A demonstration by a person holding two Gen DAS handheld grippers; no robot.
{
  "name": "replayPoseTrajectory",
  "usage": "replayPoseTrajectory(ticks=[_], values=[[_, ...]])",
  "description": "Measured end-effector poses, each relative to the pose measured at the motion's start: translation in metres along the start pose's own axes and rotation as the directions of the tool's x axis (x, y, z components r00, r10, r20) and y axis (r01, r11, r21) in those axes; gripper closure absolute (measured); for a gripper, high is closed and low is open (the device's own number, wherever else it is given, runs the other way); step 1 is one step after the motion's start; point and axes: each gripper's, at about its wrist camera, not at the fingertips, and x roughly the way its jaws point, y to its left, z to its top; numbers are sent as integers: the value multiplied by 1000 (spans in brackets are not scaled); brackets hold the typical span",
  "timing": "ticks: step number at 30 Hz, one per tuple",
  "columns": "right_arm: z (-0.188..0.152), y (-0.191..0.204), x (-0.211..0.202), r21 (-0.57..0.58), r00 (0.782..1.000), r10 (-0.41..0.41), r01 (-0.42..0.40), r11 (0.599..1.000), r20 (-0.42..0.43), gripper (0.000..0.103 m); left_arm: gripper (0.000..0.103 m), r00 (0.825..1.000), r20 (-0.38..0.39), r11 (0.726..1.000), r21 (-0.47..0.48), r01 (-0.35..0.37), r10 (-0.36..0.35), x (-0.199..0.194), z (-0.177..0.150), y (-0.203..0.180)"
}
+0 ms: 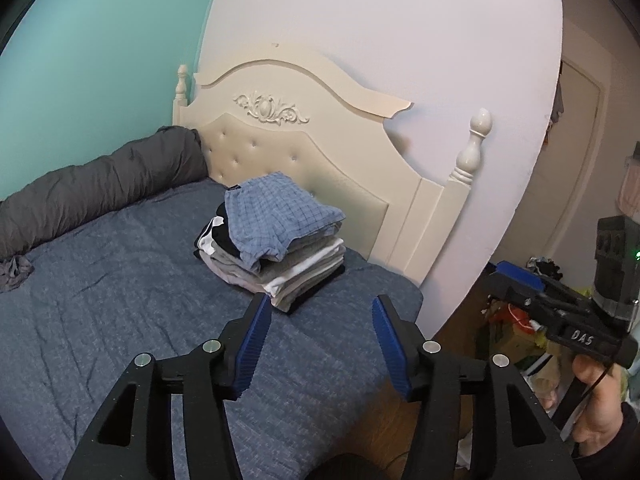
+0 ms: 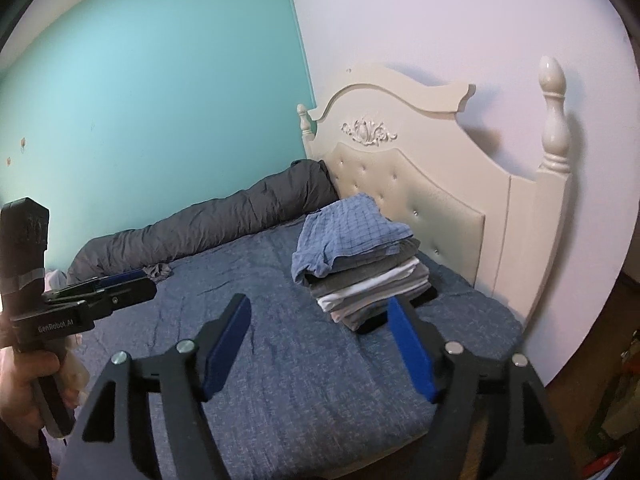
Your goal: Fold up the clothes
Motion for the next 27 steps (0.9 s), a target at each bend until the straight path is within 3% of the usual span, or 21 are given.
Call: replayPoseTrajectory(ticks=[7,11,19,24,27], values=[[-6,4,-11,-9,1000,-13,13,1000,0,24,34,1000,19,1000,-3,-21,21,-10,-7,-1],[-14,5,-14,-7,999,-32,32,999,-4,20,23,998,34,999,-4,-43,43,-16,-11,1],[-25,8,-20,-12,996,-85,85,996,4,16,18,996,54,998,7,-70,70,-27,-18,-1],[-32,11,-22,-17,996,-93,93,996,5,12,3,994,70,996,12,-83,82,-32,-24,-4],[-34,11,-22,-16,996,-94,94,995,7,10,0,993,72,995,18,-93,92,-33,-27,-6]])
